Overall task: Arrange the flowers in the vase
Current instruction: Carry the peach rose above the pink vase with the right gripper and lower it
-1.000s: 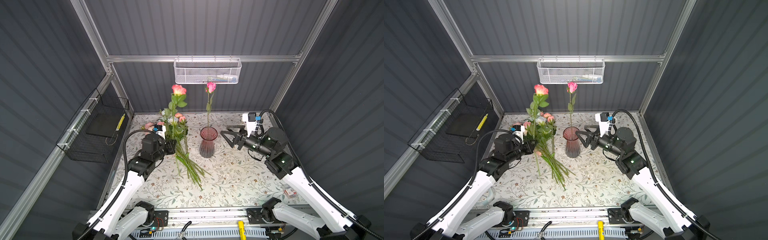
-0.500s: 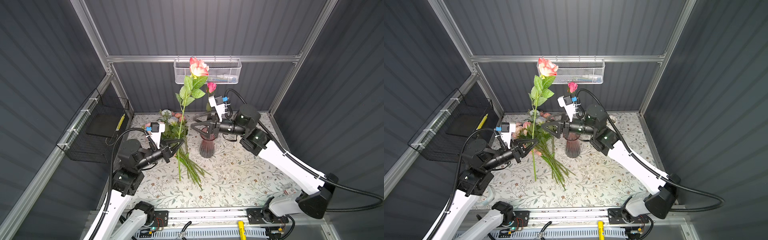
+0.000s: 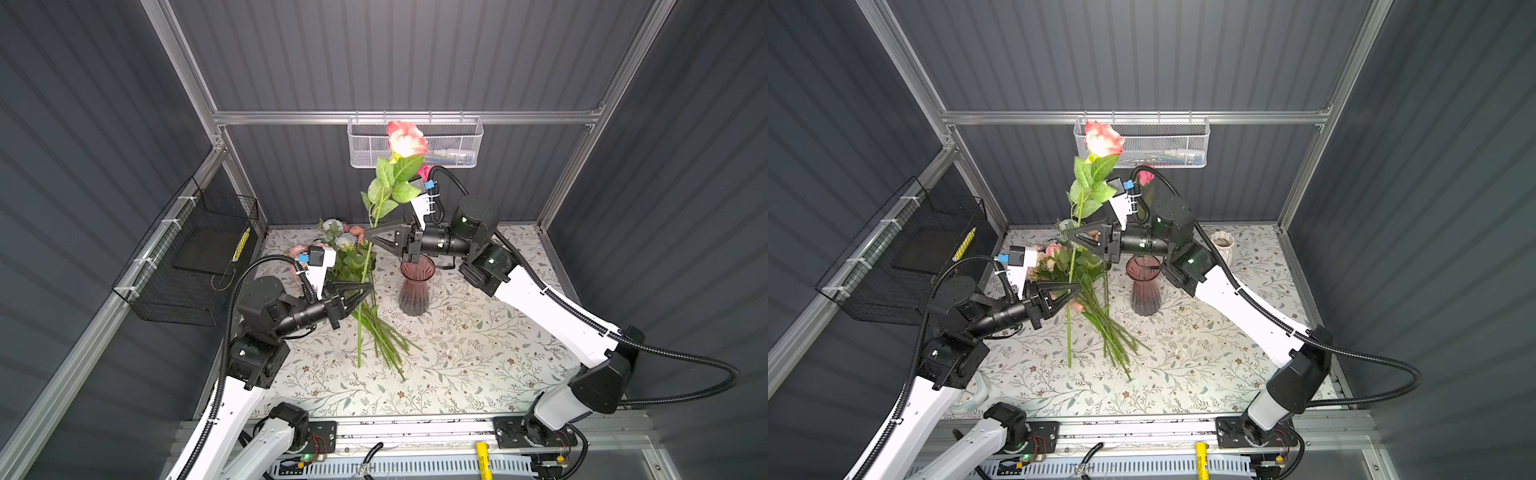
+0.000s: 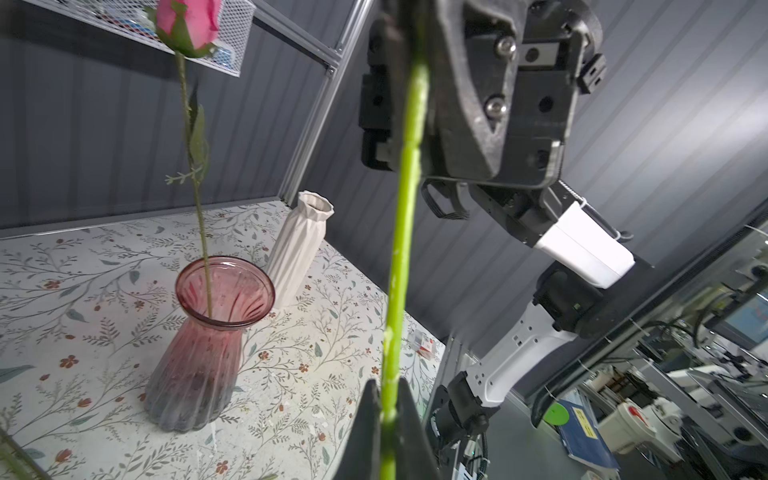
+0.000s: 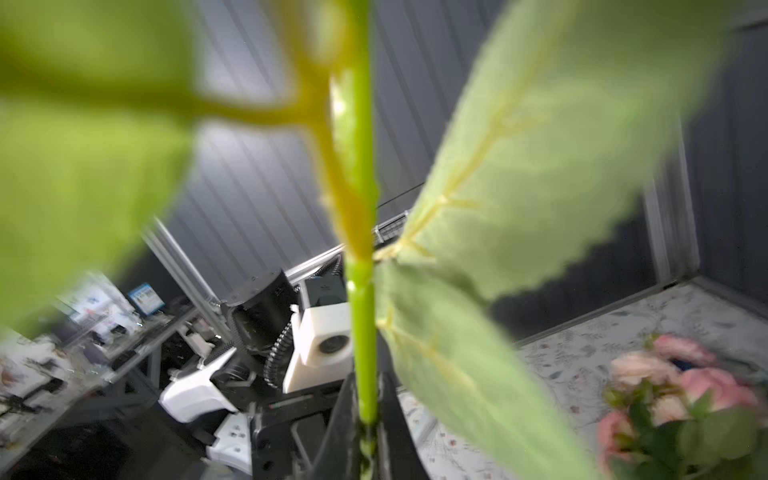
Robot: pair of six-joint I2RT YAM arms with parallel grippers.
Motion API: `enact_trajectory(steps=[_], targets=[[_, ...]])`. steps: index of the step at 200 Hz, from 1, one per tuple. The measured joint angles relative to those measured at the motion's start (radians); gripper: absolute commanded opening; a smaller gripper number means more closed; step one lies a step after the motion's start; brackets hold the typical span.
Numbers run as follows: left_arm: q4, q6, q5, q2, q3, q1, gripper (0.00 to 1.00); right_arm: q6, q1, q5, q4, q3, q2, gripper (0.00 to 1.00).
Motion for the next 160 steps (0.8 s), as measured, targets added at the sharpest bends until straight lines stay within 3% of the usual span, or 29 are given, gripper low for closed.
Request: enact_trajectory(steps=[9, 14, 45, 90, 136, 160], targets=[[-0.012, -0.001, -0.023, -0.006, 0.000, 0.000, 0.96, -0.018, 0.000, 0.018, -0.014, -0.002, -0.008, 0.00], [-0.016, -0.001, -0.038, -0.010, 0.000, 0.000, 1.00, -0.026, -0.002, 0.026, -0.027, -0.008, -0.018, 0.00], [-0.034, -0.002, -0.176, -0.073, -0.006, 0.000, 1.00, -0.115, -0.053, 0.110, -0.135, -0.084, -0.146, 0.00], [-0.061, 0.000, -0.442, -0.166, -0.050, 0.000, 1.00, -0.272, -0.209, 0.290, -0.253, -0.088, -0.319, 0.00], [-0.118, -0.001, -0.551, -0.137, -0.076, 0.000, 1.00, -0.412, -0.279, 0.395, -0.309, 0.091, -0.233, 0.00], [-0.133, -0.001, -0.573, -0.135, -0.087, 0.000, 1.00, -0.463, -0.287, 0.444, -0.307, 0.106, -0.170, 0.00]])
